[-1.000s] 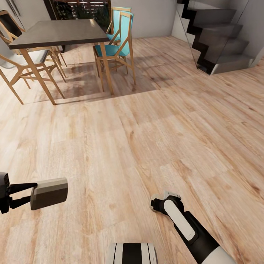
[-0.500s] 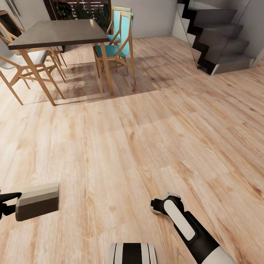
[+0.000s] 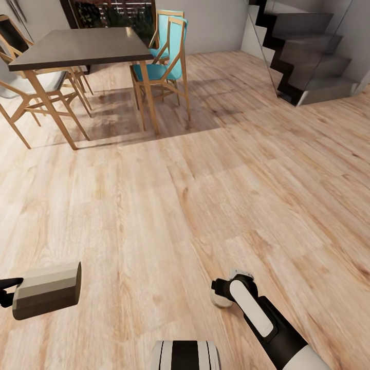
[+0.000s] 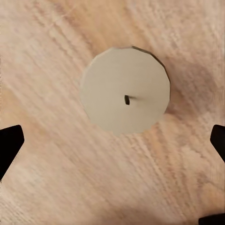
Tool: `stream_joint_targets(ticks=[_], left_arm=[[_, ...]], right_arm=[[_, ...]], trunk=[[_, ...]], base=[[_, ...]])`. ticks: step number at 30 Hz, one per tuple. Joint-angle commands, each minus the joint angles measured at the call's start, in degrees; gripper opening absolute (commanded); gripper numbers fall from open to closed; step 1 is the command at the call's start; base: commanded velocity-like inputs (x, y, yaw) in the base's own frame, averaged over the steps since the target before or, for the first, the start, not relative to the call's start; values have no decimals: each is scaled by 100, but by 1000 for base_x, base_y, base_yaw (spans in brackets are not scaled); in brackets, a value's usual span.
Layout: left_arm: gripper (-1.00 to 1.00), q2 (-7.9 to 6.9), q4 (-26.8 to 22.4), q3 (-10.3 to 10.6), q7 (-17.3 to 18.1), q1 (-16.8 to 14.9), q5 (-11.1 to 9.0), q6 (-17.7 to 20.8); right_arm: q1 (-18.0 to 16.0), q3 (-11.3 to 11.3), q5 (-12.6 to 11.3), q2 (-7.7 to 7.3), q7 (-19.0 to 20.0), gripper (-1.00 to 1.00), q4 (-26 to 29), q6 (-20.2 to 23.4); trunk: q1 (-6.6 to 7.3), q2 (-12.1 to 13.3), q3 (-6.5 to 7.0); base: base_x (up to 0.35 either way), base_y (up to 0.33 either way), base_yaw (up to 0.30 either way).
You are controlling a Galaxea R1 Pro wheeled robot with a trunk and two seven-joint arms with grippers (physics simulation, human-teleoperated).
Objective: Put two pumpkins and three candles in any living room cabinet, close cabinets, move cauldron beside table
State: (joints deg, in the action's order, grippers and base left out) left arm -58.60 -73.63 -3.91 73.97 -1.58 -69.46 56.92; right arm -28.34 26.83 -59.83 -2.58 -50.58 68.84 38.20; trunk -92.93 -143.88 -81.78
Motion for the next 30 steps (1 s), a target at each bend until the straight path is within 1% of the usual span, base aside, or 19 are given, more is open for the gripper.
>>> stream_joint_targets(ticks=[1,22,30], left_arm=[[-100,-3,1,4,2,-2,-28,48],[-100,-2,3,4,4,-4,-24,39],[-100,6,6,0,4,-3,-8,34]], right_arm=[[-5,15,-40,-7,-48,100,7,12],[-5,15,-44,-6,-48,100,-11,12],[-5,15,-44,-6,-48,100,-11,12]], trunk=[[0,-2,-4],[0,-2,-4],[0,-2,-4]], base=[[126,0,0],[107,0,0],[25,0,0]])
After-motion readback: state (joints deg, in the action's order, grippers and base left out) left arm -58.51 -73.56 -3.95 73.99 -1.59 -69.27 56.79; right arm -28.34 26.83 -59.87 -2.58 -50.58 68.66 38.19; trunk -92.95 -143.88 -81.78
